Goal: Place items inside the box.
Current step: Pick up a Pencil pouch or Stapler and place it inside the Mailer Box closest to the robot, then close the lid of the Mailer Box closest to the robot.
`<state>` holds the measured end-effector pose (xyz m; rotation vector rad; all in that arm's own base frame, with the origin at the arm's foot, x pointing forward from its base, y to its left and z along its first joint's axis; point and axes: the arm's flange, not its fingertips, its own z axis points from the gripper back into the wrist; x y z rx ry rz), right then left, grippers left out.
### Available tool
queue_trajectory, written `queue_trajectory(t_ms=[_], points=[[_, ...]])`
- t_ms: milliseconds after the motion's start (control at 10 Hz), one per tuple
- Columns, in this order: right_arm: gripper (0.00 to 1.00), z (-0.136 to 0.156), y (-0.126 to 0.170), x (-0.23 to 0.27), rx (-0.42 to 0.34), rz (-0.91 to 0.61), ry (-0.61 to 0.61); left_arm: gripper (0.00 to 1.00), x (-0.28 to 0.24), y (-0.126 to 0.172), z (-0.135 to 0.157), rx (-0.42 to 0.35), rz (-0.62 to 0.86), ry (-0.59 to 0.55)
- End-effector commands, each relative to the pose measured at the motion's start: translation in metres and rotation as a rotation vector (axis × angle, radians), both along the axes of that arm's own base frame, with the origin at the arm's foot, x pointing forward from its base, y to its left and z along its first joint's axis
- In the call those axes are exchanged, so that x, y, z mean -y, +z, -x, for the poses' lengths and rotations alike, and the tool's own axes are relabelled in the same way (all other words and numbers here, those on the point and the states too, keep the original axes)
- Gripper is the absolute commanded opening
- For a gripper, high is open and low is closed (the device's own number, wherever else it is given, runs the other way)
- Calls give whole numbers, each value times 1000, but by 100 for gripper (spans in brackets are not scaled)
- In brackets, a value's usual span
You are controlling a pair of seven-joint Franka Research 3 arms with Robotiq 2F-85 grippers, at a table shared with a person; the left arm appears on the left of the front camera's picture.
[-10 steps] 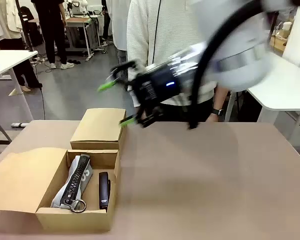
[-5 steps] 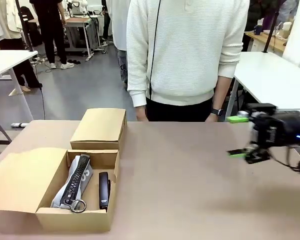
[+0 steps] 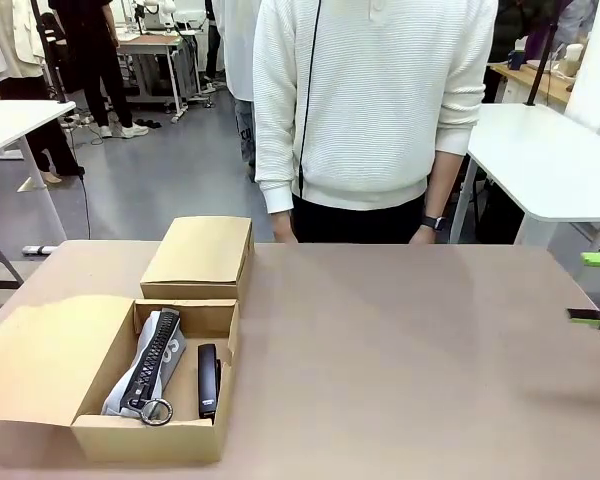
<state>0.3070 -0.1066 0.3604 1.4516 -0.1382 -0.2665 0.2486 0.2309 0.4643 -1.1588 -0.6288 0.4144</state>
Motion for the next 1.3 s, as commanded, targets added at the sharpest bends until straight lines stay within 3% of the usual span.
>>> queue_trajectory(t_ms=[0, 1100, 1200], points=[[100, -8, 0, -23, -36, 20, 68, 100, 2, -1, 0, 25, 8, -3], [100, -8, 0, -23, -36, 20, 68, 100, 2, -1, 0, 25, 8, -3], [100, -8, 0, -23, -36, 20, 68, 100, 0, 0, 0, 0, 0, 0]])
